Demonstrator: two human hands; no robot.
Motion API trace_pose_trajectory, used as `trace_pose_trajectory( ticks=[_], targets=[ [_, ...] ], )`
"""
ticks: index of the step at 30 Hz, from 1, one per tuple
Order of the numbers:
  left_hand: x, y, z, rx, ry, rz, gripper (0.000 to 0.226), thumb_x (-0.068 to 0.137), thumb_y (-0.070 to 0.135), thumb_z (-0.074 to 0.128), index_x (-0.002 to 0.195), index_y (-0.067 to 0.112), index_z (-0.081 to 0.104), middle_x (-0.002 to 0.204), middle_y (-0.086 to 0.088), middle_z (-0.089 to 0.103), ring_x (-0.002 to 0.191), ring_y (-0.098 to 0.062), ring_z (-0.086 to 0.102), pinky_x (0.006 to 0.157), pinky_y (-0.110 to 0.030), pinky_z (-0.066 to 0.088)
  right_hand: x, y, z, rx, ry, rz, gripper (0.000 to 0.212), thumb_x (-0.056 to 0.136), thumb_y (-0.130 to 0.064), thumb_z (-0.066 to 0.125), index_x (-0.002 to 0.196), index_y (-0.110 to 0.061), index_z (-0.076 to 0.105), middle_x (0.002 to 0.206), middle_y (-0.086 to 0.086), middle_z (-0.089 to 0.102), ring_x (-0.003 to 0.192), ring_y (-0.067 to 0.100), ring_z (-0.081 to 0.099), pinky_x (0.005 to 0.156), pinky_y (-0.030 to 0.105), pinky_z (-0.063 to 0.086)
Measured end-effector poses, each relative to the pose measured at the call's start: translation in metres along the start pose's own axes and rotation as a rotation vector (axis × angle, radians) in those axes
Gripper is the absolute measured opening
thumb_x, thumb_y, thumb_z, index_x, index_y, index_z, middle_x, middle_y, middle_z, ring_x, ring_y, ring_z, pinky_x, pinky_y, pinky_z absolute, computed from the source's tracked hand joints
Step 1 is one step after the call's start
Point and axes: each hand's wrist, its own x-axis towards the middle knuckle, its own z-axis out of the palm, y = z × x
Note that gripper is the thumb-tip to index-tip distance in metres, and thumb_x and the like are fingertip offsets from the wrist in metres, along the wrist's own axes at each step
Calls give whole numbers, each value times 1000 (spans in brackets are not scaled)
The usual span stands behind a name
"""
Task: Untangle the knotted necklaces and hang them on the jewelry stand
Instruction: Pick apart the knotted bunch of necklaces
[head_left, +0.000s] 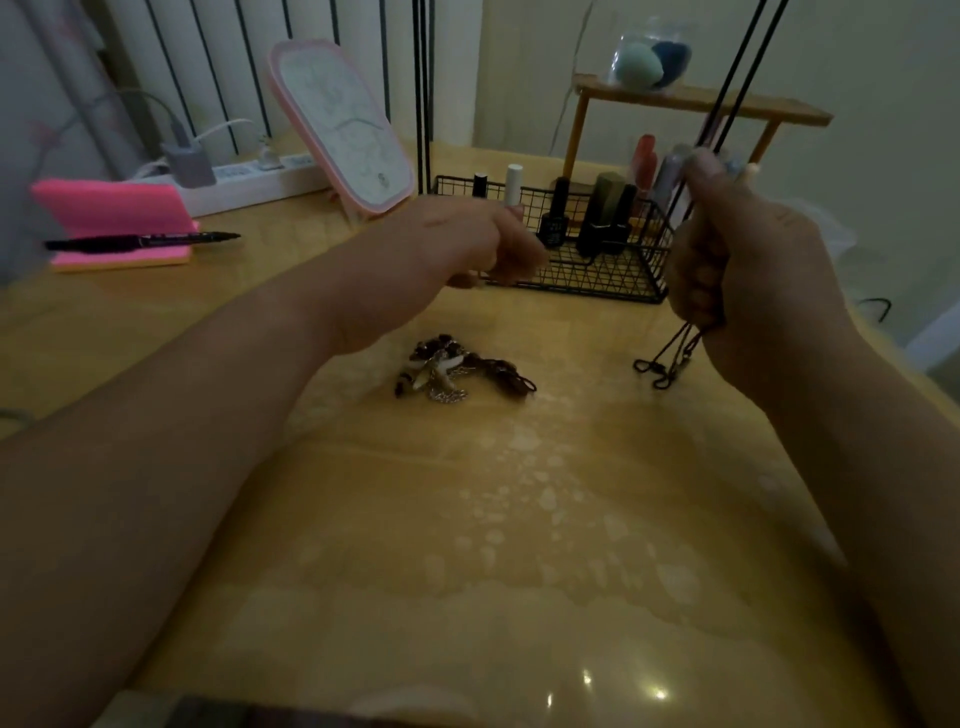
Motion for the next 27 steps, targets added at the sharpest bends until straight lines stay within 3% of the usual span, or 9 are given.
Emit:
trace_pose_trajectory(
  ticks=[3, 7, 10, 14, 16, 18, 20, 24, 27],
  targets=[
    [-14, 2, -2, -111, 246, 195, 27, 98, 20, 52, 112, 27, 73, 118, 9, 73, 111, -2, 67, 95, -24, 55, -1, 0, 3, 18, -1, -25, 49, 106, -44, 52, 62, -26, 44, 58, -3, 31, 52, 18, 22, 49, 31, 20],
    [-14, 20, 28, 71, 168, 279, 26, 100, 36, 66, 124, 29, 62, 121, 14, 67, 114, 4, 62, 99, -20, 52, -7, -3, 28, 38, -65, -71, 49, 108, -48, 46, 66, -23, 44, 60, -2, 32, 56, 23, 22, 53, 35, 22],
    [-9, 29, 48, -45, 207, 251, 40, 90, 45, 77, 117, 29, 53, 117, 8, 69, 109, -3, 68, 97, -33, 57, -12, -6, 44, 41, -55, -110, 48, 108, -51, 45, 69, -22, 47, 62, -5, 34, 57, 14, 33, 56, 30, 35],
    [-4, 30, 54, -157, 97, 159, 51, 85, 47, 82, 124, 27, 57, 118, 9, 74, 113, -5, 69, 103, -41, 55, -14, -15, 42, 120, -19, -96, 54, 109, -53, 40, 65, -21, 45, 62, 1, 30, 63, 27, 21, 58, 40, 22],
    [-4, 31, 60, -135, 19, 146, 40, 91, 39, 78, 124, 23, 63, 114, 6, 77, 109, -8, 72, 103, -41, 55, -13, -15, 40, 150, -17, -83, 53, 109, -53, 40, 68, -20, 46, 63, 2, 29, 68, 31, 18, 62, 44, 18],
    [-6, 33, 61, -95, -16, 161, 19, 100, 25, 69, 118, 18, 69, 104, 3, 79, 99, -5, 74, 95, -29, 55, -11, -13, 37, 184, -41, -78, 50, 109, -52, 40, 71, -20, 48, 64, 1, 32, 65, 27, 20, 60, 41, 19],
    [-9, 37, 57, -68, -4, 166, 16, 106, 24, 58, 111, 16, 71, 95, 4, 80, 93, -3, 75, 86, -20, 55, -8, -10, 31, 166, -40, -87, 49, 109, -51, 41, 72, -20, 52, 64, -2, 39, 59, 18, 31, 58, 34, 27],
    [-8, 47, 42, -213, 25, 116, 28, 111, 23, 46, 110, 11, 72, 95, -5, 81, 93, -18, 78, 87, -30, 60, -3, -4, 17, -55, 85, -22, 46, 108, -52, 43, 77, -24, 61, 70, -6, 56, 70, 17, 54, 73, 41, 47],
    [-2, 55, 36, -189, 62, 115, 28, 111, 24, 46, 106, 11, 70, 90, -8, 79, 88, -22, 78, 81, -36, 62, -3, 0, 2, -224, 41, 71, 51, 105, -60, 43, 84, -22, 69, 73, -3, 58, 68, 17, 49, 64, 36, 40]
  ],
)
